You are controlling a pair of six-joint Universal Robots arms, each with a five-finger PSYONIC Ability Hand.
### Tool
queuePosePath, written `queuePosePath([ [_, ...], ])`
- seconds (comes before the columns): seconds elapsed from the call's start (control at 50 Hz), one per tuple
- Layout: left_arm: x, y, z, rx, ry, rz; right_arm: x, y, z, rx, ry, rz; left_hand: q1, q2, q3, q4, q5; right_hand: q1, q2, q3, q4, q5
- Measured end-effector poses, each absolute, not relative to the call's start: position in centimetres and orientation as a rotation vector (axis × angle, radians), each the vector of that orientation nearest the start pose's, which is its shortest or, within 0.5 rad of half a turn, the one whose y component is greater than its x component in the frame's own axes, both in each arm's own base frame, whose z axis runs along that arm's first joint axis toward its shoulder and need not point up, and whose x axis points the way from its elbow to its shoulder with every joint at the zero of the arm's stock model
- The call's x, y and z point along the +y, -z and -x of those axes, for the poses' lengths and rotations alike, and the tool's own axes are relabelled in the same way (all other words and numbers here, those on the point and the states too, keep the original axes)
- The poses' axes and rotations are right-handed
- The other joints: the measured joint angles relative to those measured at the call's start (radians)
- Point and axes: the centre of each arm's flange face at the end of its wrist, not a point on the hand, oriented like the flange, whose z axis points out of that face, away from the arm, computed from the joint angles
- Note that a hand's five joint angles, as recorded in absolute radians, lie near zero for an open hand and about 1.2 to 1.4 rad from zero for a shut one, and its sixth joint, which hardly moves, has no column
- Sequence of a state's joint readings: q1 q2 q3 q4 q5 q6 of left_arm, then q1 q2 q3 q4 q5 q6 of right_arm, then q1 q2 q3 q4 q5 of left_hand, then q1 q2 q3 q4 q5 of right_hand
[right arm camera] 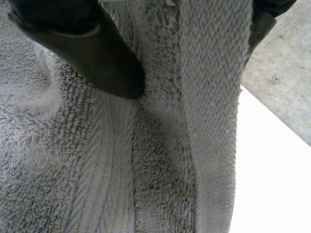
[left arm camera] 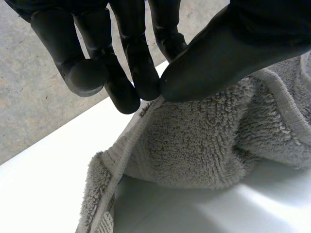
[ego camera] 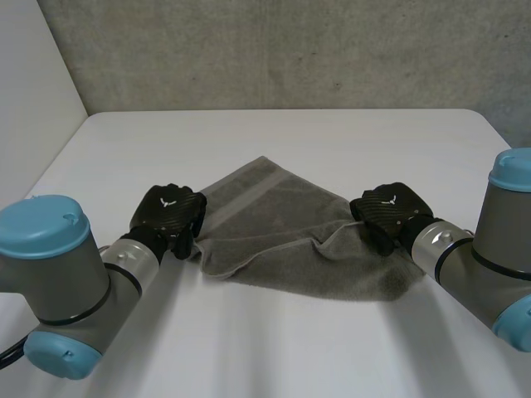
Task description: Fold the towel.
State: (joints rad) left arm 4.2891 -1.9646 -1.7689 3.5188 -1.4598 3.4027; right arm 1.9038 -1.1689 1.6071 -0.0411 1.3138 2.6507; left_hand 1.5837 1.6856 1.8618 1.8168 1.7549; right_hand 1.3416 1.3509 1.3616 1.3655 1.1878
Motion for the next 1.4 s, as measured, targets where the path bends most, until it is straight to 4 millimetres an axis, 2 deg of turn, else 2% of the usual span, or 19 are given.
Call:
queuePosePath([
  [0.06, -26.6, -15.1, 26.5, 2.434, 2.044, -0.988, -26.8, -17.3, -25.7, 2.214, 1.645, 1.184, -0.001, -0.051, -0.223, -0.201, -0.134, 0.001, 0.002, 0.004, 0.003, 0.003],
  [0.22, -28.6, -14.4, 25.6, 2.472, 1.997, -0.99, -27.0, -17.6, -25.6, 2.237, 1.595, 1.155, -0.001, -0.086, -0.261, -0.236, -0.162, 0.001, 0.002, 0.004, 0.003, 0.003],
  [0.48, -28.1, -14.5, 25.9, 2.47, 2.004, -1.008, -27.2, -17.8, -25.6, 2.231, 1.607, 1.153, -0.001, -0.086, -0.264, -0.236, -0.162, 0.002, 0.002, 0.004, 0.003, 0.003],
  [0.72, -28.1, -13.1, 26.0, 2.455, 1.944, -1.066, -27.1, -17.8, -25.6, 2.23, 1.601, 1.156, -0.001, -0.094, -0.274, -0.244, -0.171, 0.002, 0.002, 0.004, 0.003, 0.003],
  [0.78, -28.1, -13.0, 25.9, 2.44, 1.933, -1.087, -27.1, -17.7, -25.6, 2.231, 1.597, 1.157, -0.1, -0.215, -0.39, -0.357, -0.287, 0.002, 0.002, 0.004, 0.003, 0.003],
  [0.84, -28.1, -12.9, 25.9, 2.428, 1.924, -1.104, -27.0, -17.7, -25.6, 2.232, 1.594, 1.158, -0.394, -0.494, -0.662, -0.632, -0.552, 0.002, 0.002, 0.004, 0.003, 0.003],
  [0.96, -27.7, -12.9, 25.8, 2.417, 1.905, -1.129, -27.0, -17.6, -25.6, 2.233, 1.589, 1.159, -0.642, -0.743, -0.916, -0.869, -0.806, 0.002, 0.002, 0.004, 0.003, 0.003],
  [1.2, -27.0, -12.5, 25.5, 2.309, 1.837, -1.265, -26.9, -17.5, -25.6, 2.235, 1.585, 1.159, -0.746, -0.854, -1.032, -0.969, -0.922, 0.002, 0.002, 0.004, 0.003, 0.003],
  [1.4, -26.1, -12.4, 25.5, 2.31, 1.783, -1.362, -26.9, -17.3, -25.6, 2.238, 1.578, 1.161, -0.753, -0.86, -1.038, -0.977, -0.927, 0.002, 0.002, 0.004, 0.003, 0.003],
])
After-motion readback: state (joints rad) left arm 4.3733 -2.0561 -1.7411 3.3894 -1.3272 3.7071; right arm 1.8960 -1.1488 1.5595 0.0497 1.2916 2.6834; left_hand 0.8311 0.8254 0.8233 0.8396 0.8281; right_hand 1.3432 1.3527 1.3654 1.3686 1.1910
